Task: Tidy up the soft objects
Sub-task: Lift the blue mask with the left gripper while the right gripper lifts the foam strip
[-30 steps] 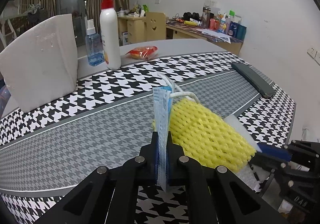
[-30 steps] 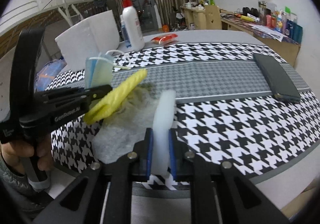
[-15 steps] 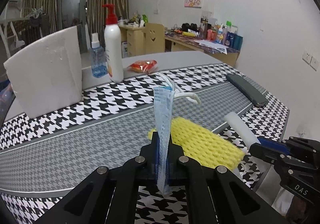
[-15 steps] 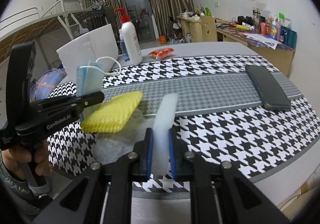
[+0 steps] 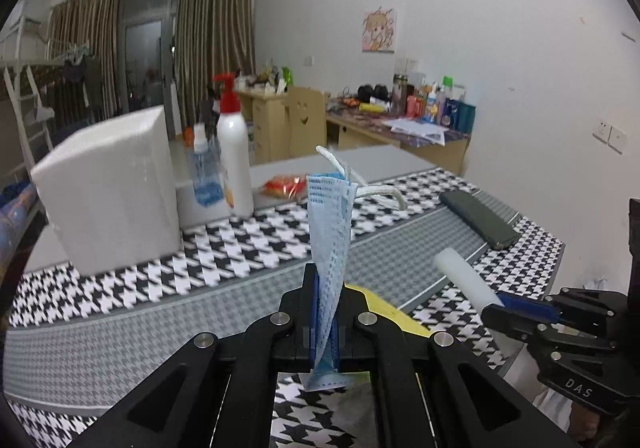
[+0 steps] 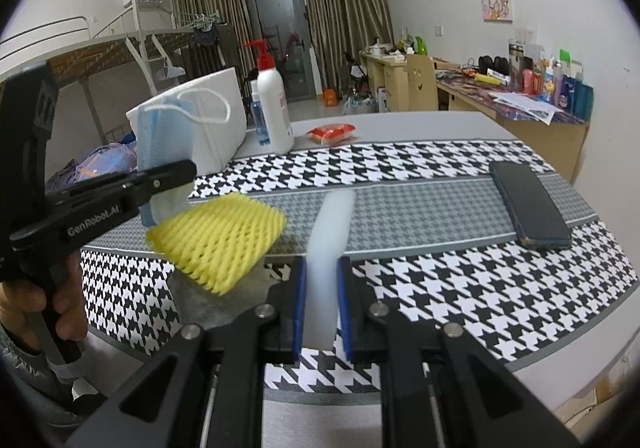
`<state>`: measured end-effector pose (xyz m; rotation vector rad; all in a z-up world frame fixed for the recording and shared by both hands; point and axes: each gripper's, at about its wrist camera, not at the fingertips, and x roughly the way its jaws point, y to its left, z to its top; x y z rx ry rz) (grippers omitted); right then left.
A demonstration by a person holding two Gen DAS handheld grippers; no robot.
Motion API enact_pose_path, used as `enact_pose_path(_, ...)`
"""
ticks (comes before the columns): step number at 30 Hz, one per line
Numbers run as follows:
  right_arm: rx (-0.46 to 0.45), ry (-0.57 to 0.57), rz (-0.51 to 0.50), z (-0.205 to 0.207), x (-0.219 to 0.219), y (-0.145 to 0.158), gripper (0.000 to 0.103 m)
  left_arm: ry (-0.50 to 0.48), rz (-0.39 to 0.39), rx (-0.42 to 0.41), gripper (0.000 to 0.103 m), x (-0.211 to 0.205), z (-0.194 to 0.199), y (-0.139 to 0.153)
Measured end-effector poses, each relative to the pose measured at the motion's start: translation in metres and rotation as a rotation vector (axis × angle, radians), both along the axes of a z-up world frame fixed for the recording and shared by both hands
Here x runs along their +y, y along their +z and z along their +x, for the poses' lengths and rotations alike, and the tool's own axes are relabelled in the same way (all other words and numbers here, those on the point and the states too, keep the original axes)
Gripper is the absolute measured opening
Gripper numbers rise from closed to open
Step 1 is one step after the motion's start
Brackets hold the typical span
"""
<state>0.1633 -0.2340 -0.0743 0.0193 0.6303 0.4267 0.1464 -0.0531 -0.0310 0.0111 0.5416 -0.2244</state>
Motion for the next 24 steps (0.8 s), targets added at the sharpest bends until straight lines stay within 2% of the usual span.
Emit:
enact_pose_path(9, -0.05, -0.012, 0.011, -0.006, -0.005, 0.012, 0.018, -0.012, 0.004, -0.073, 0.005, 0.0, -0.01, 0.03)
enact_pose_path(11, -0.066, -0.013, 0.021, -0.006, -0.008, 0.018, 0.018, -0.001, 0.058, -0.111, 0.005, -0.006, -0.013, 0.033)
enact_pose_path(12, -0.073, -0.013, 0.026, -0.006, -0.009, 0.02, 0.018, 0.006, 0.113, -0.106, 0.005, -0.012, -0.011, 0.03)
enact_pose_path(13, -0.076, -0.013, 0.028, -0.007, -0.01, 0.022, 0.018, 0.004, 0.128, -0.087, 0.005, -0.015, -0.008, 0.026)
enact_pose_path(15, -0.09, -0.015, 0.023, -0.006, -0.011, 0.025, 0.018, -0.014, 0.08, -0.046, 0.005, -0.011, -0.003, 0.022)
enact_pose_path(18, -0.093, -0.016, 0.032, -0.005, -0.013, 0.026, 0.018, 0.005, 0.082, -0.081, 0.005, -0.008, -0.005, 0.027)
enact_pose_path(24, -0.101, -0.011, 0.041, -0.004, -0.012, 0.027, 0.018, 0.004, 0.073, -0.094, 0.005, -0.005, -0.01, 0.036)
